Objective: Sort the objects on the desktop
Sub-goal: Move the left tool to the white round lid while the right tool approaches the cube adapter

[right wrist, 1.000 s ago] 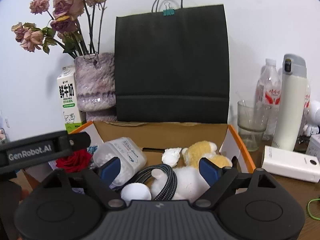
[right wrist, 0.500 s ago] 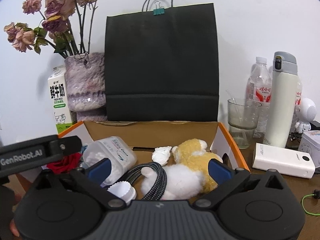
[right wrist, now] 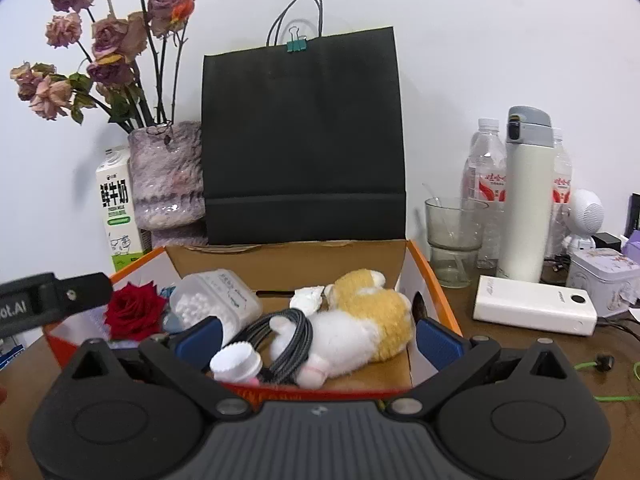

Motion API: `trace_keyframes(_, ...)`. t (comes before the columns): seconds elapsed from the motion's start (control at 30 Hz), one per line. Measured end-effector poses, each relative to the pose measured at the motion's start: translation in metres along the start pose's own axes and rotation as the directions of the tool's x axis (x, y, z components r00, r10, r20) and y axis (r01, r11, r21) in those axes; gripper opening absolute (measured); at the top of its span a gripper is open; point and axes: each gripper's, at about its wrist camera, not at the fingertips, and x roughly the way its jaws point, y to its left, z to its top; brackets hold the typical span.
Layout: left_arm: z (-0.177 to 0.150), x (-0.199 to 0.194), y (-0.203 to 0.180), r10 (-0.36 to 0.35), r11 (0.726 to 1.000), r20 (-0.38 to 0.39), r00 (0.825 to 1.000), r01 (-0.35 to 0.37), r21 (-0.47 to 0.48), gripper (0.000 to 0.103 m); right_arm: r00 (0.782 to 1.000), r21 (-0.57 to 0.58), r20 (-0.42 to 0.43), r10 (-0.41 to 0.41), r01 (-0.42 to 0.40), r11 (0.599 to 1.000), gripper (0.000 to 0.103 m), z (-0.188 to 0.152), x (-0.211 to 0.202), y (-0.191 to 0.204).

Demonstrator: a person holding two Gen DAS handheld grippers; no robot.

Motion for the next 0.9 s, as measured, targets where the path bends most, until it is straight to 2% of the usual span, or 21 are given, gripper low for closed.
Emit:
trace_keyframes(0.33, -0.01, -0.043, 0.029, 0.051, 0.998, -0.002, 0.999, -0.051, -0.025, 0.103, 1.0, -0.03, -0.029, 0.008, -0.009, 1.0, 0.103, -0.023, -0.043, 0.011)
trace_keyframes(0.57, -0.017, -0.067, 0.049, 0.077, 0.997, -0.034, 0.996, -0.078, -0.012, 0.103, 0.998, -0.048, -0.065, 0.009, -0.012, 0.999, 0.103, -0.038, -0.064, 0.021)
trace_keyframes(0.9, -0.025, -0.07, 0.057, 0.096, 0.995, -0.1, 0.99, -0.094, 0.028, 0.103, 0.992, -0.069, -0.125, 0.003, -0.012, 0.998, 0.103, -0.051, -0.07, 0.034)
